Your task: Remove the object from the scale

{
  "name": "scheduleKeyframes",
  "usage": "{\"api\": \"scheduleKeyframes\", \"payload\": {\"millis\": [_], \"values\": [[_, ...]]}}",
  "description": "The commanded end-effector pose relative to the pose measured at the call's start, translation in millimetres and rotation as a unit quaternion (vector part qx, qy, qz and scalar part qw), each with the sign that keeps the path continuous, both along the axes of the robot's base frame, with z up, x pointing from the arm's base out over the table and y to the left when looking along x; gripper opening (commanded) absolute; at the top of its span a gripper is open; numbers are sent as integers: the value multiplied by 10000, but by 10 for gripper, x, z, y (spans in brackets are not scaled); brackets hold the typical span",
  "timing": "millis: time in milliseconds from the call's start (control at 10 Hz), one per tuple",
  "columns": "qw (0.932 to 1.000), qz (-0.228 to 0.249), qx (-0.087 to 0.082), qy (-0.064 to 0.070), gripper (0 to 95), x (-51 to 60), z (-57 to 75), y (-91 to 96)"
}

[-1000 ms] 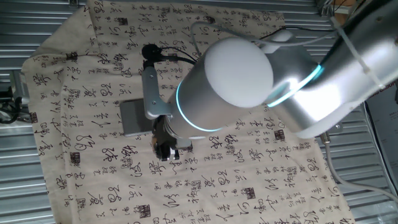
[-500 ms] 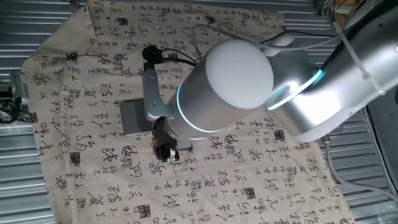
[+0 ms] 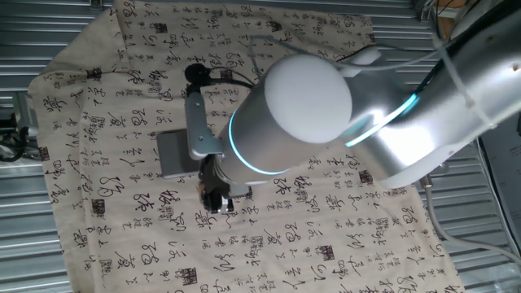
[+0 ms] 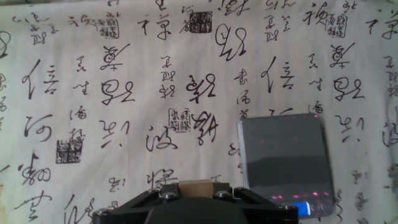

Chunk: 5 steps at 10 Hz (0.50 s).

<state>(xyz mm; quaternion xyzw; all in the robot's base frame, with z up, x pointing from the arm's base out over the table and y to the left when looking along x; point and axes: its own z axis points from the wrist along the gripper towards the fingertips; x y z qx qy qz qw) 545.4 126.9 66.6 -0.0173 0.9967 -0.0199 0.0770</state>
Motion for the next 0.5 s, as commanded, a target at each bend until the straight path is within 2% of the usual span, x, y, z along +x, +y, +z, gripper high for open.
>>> {"api": "scheduleKeyframes", "payload": {"millis": [100,200,500], "values": [[10000,5,-26,-25,0,-14,-170,-7],[10000,6,-30,-45,0,-22,-226,-4],[10000,22,-31,-54,0,-24,-239,-4]]}}
